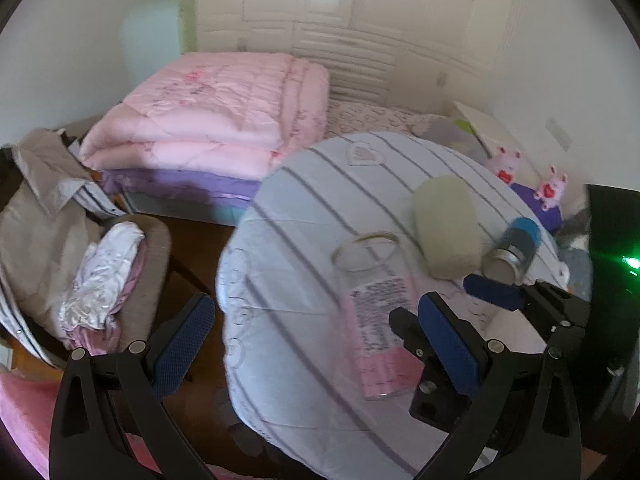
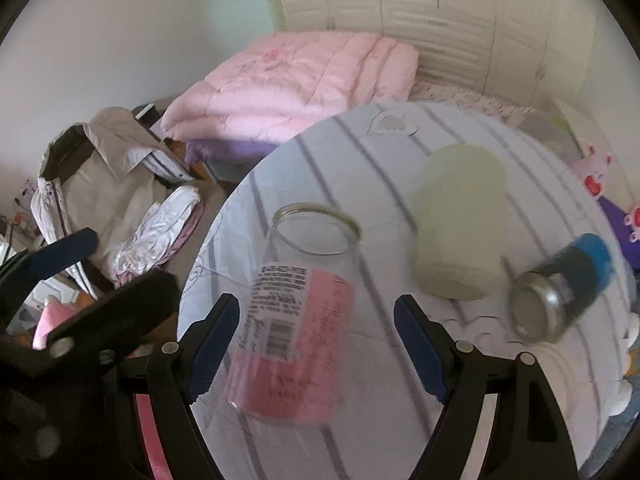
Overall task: Flip cup upright
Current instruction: 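Carry the jar toward the left gripper and set it down on the table, then grasp the lying glass jar with the left gripper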
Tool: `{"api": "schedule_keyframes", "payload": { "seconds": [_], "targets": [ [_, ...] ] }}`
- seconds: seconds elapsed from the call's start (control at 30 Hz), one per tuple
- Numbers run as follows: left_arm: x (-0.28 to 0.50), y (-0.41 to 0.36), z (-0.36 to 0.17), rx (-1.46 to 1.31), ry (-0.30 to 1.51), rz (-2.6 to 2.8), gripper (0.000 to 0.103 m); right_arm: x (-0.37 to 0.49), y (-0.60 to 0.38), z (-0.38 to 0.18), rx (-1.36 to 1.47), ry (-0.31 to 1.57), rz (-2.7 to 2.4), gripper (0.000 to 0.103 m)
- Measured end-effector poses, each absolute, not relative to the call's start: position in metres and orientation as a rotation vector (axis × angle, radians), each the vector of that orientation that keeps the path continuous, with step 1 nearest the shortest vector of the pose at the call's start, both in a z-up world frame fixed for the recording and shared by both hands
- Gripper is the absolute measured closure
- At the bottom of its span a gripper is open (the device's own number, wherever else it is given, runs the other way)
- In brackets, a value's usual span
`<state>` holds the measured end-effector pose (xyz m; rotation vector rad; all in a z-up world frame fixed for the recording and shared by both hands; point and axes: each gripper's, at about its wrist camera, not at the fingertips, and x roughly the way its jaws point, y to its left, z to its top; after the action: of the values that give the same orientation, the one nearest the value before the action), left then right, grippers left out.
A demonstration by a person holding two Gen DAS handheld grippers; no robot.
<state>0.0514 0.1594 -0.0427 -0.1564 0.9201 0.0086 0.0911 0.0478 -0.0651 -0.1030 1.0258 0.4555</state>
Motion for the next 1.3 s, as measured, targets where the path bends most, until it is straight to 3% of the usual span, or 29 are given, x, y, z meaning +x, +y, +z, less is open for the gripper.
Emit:
{"api": "schedule_keyframes", "payload": {
  "seconds": [0.33, 0.77, 1.3],
  "targets": [
    [0.057, 0.131, -0.049, -0.171, 1.003, -0.058, 0.000, 0.058, 0.018, -0.044, -0.129, 0.929, 0.411, 0.022],
    [0.091, 0.110, -0.084, -0.169, 1.196, -0.038, 0.000, 0.043, -0.005, -0.067, -0.094, 0.925, 0.479, 0.022],
    [0.134, 0.097, -0.110, -0.089, 1.293, 0.045, 0.000, 0.059, -0.014, -0.080, -0.058, 0.956, 0.512, 0.022]
  ]
}}
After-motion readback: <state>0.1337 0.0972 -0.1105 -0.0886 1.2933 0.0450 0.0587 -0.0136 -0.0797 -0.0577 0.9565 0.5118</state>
